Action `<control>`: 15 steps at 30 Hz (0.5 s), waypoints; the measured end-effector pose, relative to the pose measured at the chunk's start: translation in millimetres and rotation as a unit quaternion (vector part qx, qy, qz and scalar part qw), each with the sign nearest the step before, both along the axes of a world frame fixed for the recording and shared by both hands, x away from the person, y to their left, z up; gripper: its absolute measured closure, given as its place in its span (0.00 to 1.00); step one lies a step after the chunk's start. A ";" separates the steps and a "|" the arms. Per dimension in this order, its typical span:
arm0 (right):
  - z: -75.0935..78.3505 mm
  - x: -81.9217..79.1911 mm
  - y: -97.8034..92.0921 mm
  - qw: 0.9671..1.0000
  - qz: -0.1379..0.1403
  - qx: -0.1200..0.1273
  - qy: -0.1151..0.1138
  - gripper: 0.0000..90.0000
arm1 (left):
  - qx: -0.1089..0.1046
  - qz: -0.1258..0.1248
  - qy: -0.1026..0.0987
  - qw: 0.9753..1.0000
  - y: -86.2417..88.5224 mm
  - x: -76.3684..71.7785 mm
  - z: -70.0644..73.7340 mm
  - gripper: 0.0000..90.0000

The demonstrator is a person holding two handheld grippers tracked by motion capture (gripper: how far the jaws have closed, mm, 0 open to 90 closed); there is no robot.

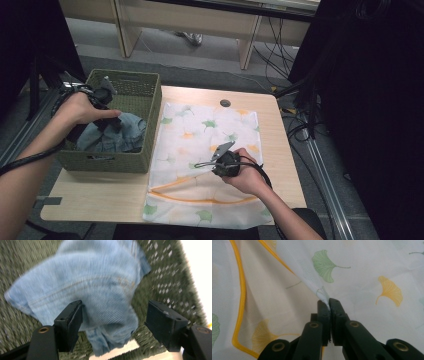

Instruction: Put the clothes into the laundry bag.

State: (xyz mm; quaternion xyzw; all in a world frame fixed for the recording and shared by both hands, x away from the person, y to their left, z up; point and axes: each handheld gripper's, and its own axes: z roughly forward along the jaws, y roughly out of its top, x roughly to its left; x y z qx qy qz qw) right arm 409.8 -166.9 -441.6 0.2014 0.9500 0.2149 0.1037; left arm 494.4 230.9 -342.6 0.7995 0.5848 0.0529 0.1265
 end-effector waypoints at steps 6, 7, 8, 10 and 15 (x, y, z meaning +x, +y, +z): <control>-0.2 1.0 1.2 1.000 0.001 -0.001 -0.004 0.98 | 0.038 -0.003 -0.021 0.999 -4.5 8.6 3.7 0.26; -0.1 0.6 1.6 1.000 0.002 -0.002 -0.007 0.98 | 0.046 -0.003 -0.010 0.999 -4.8 11.7 -3.0 0.26; -0.2 0.3 1.8 1.000 0.003 -0.002 -0.004 0.98 | 0.055 -0.010 0.005 0.998 -4.6 15.0 -10.3 0.26; -0.1 -0.4 2.0 1.000 0.002 -0.003 -0.003 0.98 | 0.062 -0.012 0.016 0.998 -4.8 17.9 -18.9 0.25; -1.8 -0.4 2.5 1.000 0.005 -0.005 -0.004 0.98 | 0.064 0.010 0.066 0.996 -1.1 29.8 -54.2 0.17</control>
